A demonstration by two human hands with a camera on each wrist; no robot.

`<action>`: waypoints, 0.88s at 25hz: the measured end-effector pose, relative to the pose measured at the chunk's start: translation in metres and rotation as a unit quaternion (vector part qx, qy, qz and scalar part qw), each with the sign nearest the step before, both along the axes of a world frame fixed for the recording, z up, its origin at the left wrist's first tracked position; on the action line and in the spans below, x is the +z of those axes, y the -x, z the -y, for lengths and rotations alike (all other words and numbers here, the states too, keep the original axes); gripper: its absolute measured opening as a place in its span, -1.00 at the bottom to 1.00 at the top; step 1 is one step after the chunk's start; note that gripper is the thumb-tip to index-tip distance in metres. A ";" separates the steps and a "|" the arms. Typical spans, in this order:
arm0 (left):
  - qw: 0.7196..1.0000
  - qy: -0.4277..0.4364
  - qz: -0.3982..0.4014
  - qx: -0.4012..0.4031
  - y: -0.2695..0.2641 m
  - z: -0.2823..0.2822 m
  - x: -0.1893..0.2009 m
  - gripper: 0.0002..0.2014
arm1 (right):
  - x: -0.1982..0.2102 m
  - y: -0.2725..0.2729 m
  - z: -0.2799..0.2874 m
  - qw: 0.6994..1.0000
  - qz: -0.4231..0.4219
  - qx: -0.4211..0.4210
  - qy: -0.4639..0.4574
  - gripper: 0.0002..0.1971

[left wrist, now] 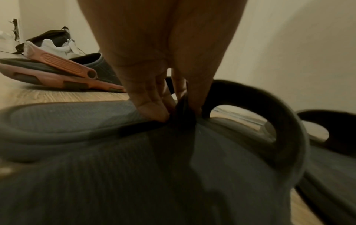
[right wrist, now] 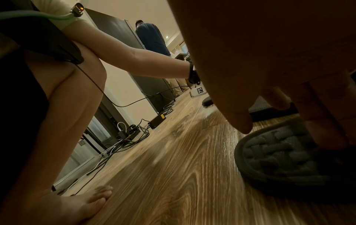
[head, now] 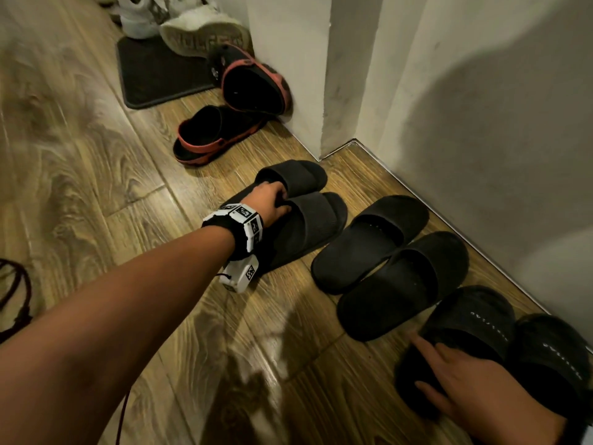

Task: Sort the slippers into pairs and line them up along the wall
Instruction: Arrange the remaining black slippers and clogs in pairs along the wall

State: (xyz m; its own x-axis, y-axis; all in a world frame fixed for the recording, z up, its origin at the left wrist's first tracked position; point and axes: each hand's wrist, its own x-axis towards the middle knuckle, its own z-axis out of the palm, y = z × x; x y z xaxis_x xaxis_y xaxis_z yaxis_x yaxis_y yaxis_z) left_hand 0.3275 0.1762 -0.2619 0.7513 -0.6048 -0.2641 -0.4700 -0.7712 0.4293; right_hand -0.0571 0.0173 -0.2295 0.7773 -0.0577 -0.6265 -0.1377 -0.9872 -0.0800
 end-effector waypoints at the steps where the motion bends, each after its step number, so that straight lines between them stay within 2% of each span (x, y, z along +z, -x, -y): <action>1: 1.000 -0.006 -0.007 -0.006 -0.003 -0.003 0.004 -0.64 | 0.000 -0.002 -0.001 1.000 0.002 -0.003 0.000 -0.25; 3: 0.999 -0.001 -0.035 -0.013 -0.012 -0.013 0.012 -0.63 | 0.000 -0.006 -0.002 1.000 0.005 -0.010 -0.003 -0.25; 6: 0.996 0.029 -0.083 0.027 -0.030 -0.037 0.018 -0.68 | 0.007 -0.014 -0.005 1.000 0.004 -0.025 -0.012 -0.27; 9: 0.995 0.019 -0.089 0.051 -0.037 -0.060 0.012 -0.69 | 0.024 -0.037 -0.012 1.000 0.008 -0.013 -0.001 -0.29; 12: 0.997 -0.006 -0.060 0.045 -0.027 -0.065 -0.002 -0.71 | 0.054 -0.071 -0.028 0.999 0.017 0.012 0.027 -0.33; 15: 0.997 -0.021 -0.048 0.056 -0.019 -0.059 -0.002 -0.75 | 0.103 -0.108 -0.040 0.995 0.038 0.076 0.061 -0.41; 18: 0.997 -0.061 -0.050 0.015 -0.018 -0.059 0.008 -0.72 | 0.137 -0.142 -0.045 0.990 0.074 0.118 0.030 -0.49; 20: 0.995 -0.085 -0.047 -0.009 -0.025 -0.062 0.012 -0.74 | 0.134 -0.172 -0.049 0.988 0.094 0.125 0.021 -0.51; 22: 0.998 -0.047 -0.044 0.016 -0.035 -0.068 0.017 -0.75 | 0.112 -0.205 -0.054 0.986 0.113 0.121 0.011 -0.53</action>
State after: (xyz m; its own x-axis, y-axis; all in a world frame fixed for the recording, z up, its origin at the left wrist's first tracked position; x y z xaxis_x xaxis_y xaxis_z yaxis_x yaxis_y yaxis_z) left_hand 0.3630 0.2445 -0.2453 0.7417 -0.5500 -0.3839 -0.4083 -0.8243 0.3922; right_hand 0.1480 0.0717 -0.1175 0.8896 0.1354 -0.4363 0.1214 -0.9908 -0.0599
